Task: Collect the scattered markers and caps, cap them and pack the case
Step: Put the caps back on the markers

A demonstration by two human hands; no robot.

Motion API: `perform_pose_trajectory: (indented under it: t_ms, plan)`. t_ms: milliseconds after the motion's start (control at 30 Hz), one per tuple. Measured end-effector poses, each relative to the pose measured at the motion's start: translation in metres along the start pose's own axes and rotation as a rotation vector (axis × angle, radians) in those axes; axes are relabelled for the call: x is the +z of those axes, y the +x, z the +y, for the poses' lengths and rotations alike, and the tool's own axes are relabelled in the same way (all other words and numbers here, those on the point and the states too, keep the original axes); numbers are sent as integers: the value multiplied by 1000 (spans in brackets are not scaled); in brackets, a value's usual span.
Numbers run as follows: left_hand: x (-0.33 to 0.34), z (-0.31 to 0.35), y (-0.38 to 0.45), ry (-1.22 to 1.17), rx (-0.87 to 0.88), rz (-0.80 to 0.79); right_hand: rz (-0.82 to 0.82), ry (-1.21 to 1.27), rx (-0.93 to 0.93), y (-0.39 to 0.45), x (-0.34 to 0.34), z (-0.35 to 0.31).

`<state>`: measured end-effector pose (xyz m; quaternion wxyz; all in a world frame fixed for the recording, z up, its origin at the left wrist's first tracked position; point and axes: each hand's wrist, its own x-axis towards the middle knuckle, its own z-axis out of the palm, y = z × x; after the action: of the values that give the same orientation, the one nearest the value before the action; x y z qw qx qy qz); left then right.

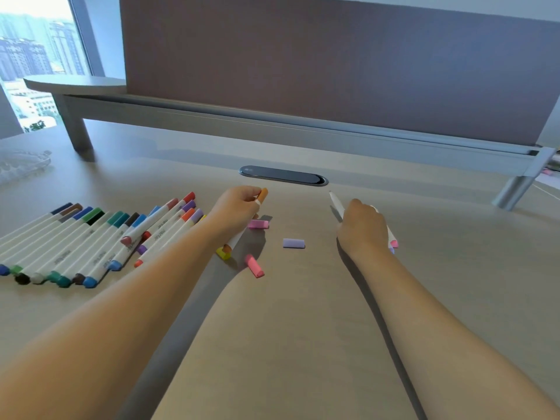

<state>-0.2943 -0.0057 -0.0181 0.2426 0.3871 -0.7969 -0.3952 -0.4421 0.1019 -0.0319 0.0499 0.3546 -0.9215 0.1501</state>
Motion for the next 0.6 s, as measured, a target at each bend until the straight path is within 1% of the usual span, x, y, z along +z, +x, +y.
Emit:
perform_pose_trajectory:
  t_ms: [67,233,367,500,533,600]
  plan:
    - [-8,-9,-6,86,1,28,27,105,-30,-8,-4,-6]
    - [-24,-35,-19,338,-2,98,26,347,-65,-29,-10,-21]
    - [-29,-46,-26,478,23,96,11,427,-87,-37,-8,-27]
    - [-28,-50,-22,777,-22,46,-12,450,-97,-38,-3,-28]
    - [-28,-48,-21,819,-18,47,-20,449,-101,-37,-2,-27]
    - [-27,-45,-19,825,6,94,-41,448,-116,-35,1,-26]
